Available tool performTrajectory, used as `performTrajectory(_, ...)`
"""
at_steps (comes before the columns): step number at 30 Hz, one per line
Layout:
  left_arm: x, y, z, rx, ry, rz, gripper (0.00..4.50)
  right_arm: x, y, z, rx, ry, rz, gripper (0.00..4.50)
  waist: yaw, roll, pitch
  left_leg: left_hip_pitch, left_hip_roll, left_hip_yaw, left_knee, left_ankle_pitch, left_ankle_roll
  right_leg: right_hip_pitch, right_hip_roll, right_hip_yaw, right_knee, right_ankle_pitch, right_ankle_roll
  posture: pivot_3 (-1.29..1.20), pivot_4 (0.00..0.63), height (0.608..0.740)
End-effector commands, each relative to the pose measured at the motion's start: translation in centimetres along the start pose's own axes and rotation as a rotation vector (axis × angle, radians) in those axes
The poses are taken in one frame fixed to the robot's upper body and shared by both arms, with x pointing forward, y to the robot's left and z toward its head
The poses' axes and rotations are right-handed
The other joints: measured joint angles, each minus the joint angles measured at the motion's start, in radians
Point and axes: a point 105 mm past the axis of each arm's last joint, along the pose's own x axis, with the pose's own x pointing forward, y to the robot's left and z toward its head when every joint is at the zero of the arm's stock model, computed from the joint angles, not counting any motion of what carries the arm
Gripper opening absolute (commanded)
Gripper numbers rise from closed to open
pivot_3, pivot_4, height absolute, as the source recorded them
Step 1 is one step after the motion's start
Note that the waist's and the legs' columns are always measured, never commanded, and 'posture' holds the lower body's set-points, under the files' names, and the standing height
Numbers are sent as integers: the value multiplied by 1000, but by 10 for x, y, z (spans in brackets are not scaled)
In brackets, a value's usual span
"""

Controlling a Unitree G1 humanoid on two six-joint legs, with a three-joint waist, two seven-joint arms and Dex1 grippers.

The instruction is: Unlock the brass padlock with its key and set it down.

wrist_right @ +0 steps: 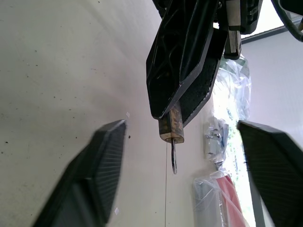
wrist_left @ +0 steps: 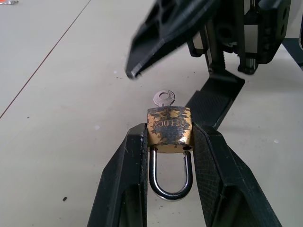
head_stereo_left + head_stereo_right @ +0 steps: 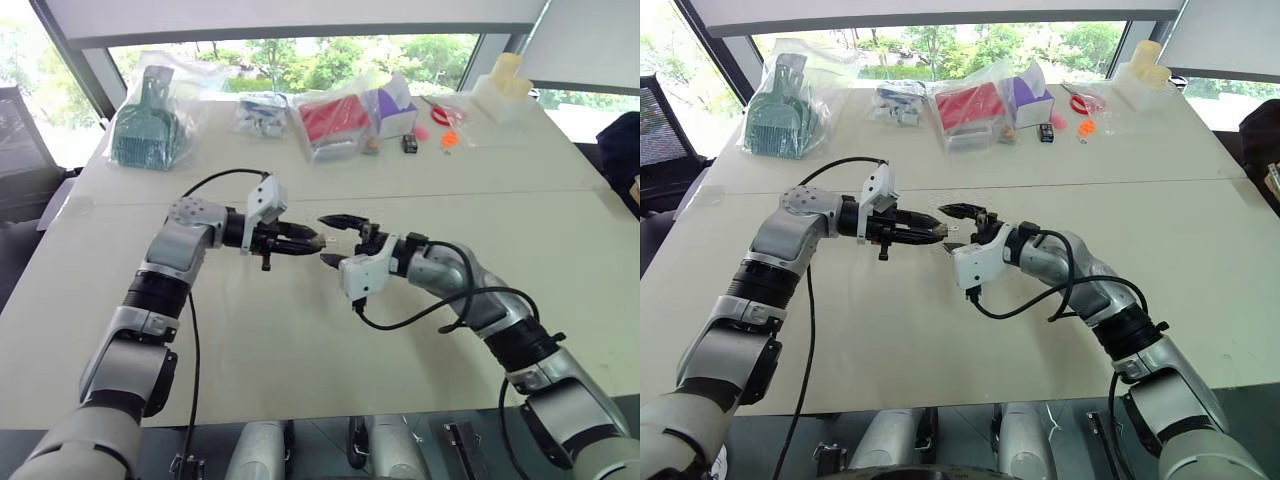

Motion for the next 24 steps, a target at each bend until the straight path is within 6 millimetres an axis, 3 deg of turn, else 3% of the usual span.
performTrajectory(1,-3,2,18,37,-43,3,755,3,-15,6,-47,-31,-51,1584,0,0,0,0,0,0,0,0,0,0,0,0,0,0,0,0,150,740)
performTrajectory(4,-4,2,19,29,-51,1,755,6,-16,7,-61,-39,-58,150,0,0,0,0,0,0,0,0,0,0,0,0,0,0,0,0,150,740)
performTrajectory(15,-4,0,18,1,-51,0,755,8,-17,7,-69,-41,-57,65,0,0,0,0,0,0,0,0,0,0,0,0,0,0,0,0,150,740)
performTrajectory(17,-5,2,18,-12,-56,14,1782,8,-16,7,-66,-38,-55,0,0,0,0,0,0,0,0,0,0,0,0,0,0,0,0,0,150,740)
performTrajectory(22,-13,6,21,-18,-74,55,3869,7,-15,4,-54,-26,-54,0,0,0,0,0,0,0,0,0,0,0,0,0,0,0,0,0,150,740)
performTrajectory(24,-20,7,28,-46,-115,75,4476,6,-14,3,-50,-20,-53,0,-1,0,0,0,0,0,0,0,0,0,0,0,0,0,0,0,150,740)
